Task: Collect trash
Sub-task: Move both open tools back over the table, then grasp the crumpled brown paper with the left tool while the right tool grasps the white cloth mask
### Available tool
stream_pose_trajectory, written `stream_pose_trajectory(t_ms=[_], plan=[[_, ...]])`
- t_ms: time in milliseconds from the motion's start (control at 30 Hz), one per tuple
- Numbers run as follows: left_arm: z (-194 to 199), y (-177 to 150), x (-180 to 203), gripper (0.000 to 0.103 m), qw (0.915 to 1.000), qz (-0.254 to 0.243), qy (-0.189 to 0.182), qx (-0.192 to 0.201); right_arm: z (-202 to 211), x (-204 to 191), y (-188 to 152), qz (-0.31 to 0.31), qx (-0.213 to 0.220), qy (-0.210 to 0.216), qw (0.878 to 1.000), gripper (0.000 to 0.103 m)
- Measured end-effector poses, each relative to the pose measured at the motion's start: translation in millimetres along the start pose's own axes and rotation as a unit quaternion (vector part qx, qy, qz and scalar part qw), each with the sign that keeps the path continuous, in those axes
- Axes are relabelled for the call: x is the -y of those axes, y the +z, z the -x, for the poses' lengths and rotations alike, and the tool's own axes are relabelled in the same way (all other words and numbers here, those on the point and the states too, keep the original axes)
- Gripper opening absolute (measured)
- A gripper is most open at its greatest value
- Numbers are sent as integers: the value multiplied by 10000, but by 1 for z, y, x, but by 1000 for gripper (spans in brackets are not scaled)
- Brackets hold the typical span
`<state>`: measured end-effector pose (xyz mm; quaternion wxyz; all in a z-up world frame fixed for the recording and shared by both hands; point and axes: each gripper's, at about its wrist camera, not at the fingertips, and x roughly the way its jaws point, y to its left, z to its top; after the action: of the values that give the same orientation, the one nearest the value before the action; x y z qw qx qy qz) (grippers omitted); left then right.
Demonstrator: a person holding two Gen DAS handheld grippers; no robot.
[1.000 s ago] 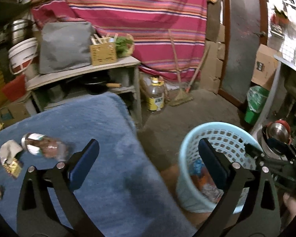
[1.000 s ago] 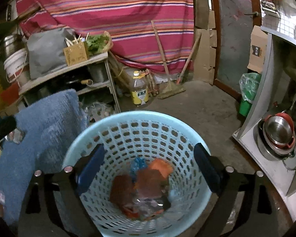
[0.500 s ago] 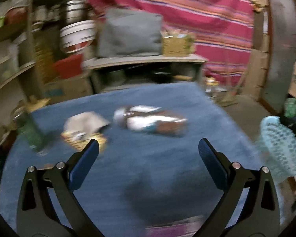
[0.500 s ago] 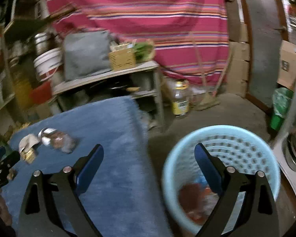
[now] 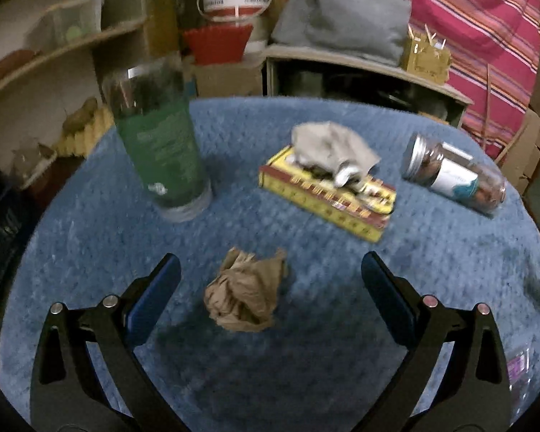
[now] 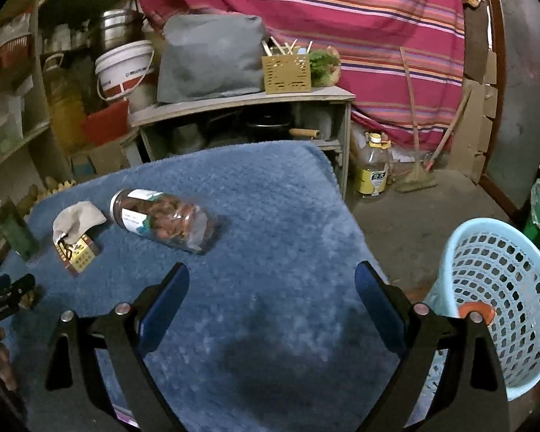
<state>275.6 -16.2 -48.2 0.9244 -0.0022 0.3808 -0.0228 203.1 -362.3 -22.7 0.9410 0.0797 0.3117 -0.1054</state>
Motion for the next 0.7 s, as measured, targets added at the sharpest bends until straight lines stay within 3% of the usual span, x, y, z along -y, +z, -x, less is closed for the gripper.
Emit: stream_pose_trajectory(t_ms=[133,200,333,500,700], plan=[[-9,-4,-4,80,9998,-118,-62,-149,-7,-13,0,13,-85,-12,10000,91],[-19,-5,-8,62,9992,-72,-176,-347,-9,-20,-2,42,-122,-21,9999,91],[-28,-4,-14,45,9983,-133,-212,-524,-11,-45,-7,283,-242,60,9993,91],[-14,3,-32,42,9991,-256,-110,-326,3,-86,-10,859,-288,144,9958,91],[-3,19,-79,42,9998,174,-1,-65,9,-154,20,1294,-84,368,9909,91]])
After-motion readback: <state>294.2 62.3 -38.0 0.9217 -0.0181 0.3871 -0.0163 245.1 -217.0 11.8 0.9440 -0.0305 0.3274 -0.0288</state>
